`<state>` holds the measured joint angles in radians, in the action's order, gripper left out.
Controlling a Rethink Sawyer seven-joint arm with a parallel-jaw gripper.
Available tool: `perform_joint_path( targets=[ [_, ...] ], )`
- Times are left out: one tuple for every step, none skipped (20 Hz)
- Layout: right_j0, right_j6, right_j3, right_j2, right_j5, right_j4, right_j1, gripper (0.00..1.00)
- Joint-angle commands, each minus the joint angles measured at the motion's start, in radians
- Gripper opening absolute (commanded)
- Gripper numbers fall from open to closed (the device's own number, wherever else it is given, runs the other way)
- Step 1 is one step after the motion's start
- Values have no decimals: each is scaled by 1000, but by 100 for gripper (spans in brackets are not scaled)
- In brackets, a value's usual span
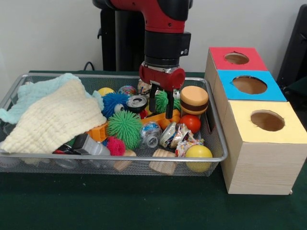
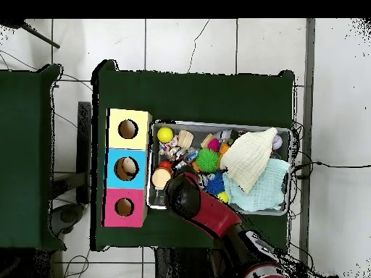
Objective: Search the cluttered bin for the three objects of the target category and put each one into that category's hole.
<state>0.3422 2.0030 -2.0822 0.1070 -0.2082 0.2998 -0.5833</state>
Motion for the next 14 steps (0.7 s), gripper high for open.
perform_joint_path(
  targets=[
    [20,152,70,19,79,20,12,100],
    [22,151,69,22,77,17,11,100],
    [28,150,71,26,77,13,14,100],
    [32,148,73,29,73,8,17,100],
    [34,149,69,32,66,2,16,100],
    [36,147,70,35,65,-1,17,100],
    [38,145,70,34,65,-4,16,100],
    [36,143,71,32,65,-4,16,100],
    [44,152,66,41,54,-7,20,100],
    [46,153,67,45,47,-10,26,100],
    [45,153,65,45,45,-12,25,100],
    [45,151,67,44,45,-12,26,100],
    [46,149,66,44,46,-14,23,100],
    [48,147,67,45,47,-16,25,100]
  ],
)
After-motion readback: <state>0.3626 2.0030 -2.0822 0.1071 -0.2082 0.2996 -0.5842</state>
